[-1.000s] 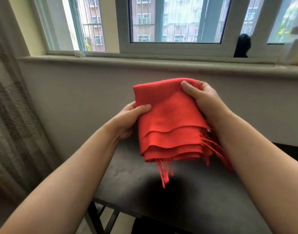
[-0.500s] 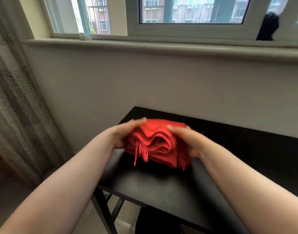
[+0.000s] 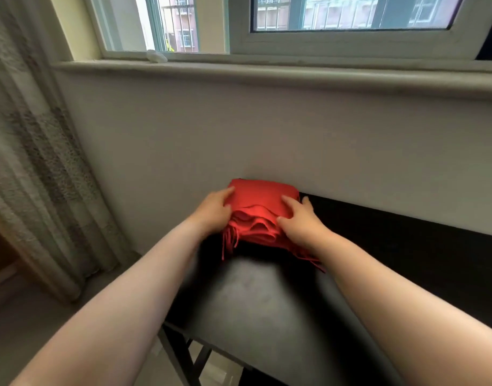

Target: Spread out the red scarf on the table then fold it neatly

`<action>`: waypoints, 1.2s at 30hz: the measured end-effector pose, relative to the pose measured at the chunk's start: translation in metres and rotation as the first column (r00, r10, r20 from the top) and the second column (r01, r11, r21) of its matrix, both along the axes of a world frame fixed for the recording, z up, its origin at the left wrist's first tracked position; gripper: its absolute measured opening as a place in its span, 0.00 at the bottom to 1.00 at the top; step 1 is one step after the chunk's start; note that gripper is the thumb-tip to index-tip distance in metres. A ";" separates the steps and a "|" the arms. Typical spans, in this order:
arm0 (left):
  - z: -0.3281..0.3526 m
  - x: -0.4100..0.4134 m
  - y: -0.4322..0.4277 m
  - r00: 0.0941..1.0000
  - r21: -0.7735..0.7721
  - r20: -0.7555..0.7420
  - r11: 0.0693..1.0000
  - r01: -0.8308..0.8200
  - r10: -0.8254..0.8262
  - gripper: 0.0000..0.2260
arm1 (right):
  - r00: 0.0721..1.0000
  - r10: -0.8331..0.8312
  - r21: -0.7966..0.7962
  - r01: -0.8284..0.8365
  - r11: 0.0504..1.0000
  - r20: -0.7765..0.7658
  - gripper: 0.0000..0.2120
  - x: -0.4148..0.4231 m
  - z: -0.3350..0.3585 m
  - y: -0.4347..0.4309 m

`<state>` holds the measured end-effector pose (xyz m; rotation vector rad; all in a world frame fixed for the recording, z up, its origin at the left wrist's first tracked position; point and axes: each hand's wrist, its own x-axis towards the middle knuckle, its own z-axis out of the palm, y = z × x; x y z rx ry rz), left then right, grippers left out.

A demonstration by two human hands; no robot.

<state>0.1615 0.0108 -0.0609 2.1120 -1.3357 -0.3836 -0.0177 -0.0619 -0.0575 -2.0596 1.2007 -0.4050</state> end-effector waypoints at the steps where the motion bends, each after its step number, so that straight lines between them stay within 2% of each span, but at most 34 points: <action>1: 0.000 -0.006 -0.002 0.998 -0.019 0.069 1.000 0.003 -0.002 0.23 | 1.000 0.008 -0.065 -0.008 0.998 -0.001 0.30 0.002 0.000 0.002; 3: 0.005 -0.022 -0.006 0.981 -0.078 0.194 0.997 0.027 -0.011 0.25 | 0.997 0.065 -0.209 -0.053 0.977 0.051 0.29 0.007 0.002 0.006; 4: 0.004 -0.030 -0.007 0.964 -0.050 0.264 0.998 0.046 -0.031 0.26 | 0.993 0.112 -0.265 -0.101 0.959 0.027 0.29 0.009 0.001 0.007; 7: -0.014 -0.041 0.000 0.898 0.161 0.416 0.983 0.084 -0.145 0.24 | 0.961 0.202 -0.335 -0.255 0.907 -0.187 0.29 0.008 -0.019 0.013; 10: -0.028 -0.030 0.004 0.849 0.188 0.496 0.977 0.101 -0.184 0.25 | 0.935 0.181 -0.384 -0.295 0.875 -0.306 0.31 0.009 -0.038 0.010; 19: -0.034 0.005 -0.020 0.862 0.153 0.470 0.979 0.132 -0.190 0.24 | 0.925 0.166 -0.357 -0.291 0.888 -0.343 0.33 0.032 -0.038 -0.013; 26: -0.037 0.003 -0.022 0.841 0.132 0.512 0.983 0.126 -0.176 0.24 | 0.928 0.162 -0.371 -0.288 0.883 -0.335 0.33 0.032 -0.041 -0.015; 30: -0.029 0.001 -0.021 0.837 0.201 0.503 0.971 0.128 -0.214 0.24 | 0.911 0.200 -0.314 -0.321 0.894 -0.360 0.33 0.030 -0.034 -0.017; 33: -0.010 -0.002 -0.023 0.866 0.305 0.425 0.943 0.136 -0.262 0.25 | 0.914 0.237 -0.252 -0.327 0.911 -0.329 0.33 0.023 -0.019 -0.021; 36: 0.017 -0.014 -0.031 0.853 0.329 0.421 0.928 0.173 -0.308 0.26 | 0.952 0.180 -0.330 -0.257 0.908 -0.247 0.33 0.003 0.004 -0.032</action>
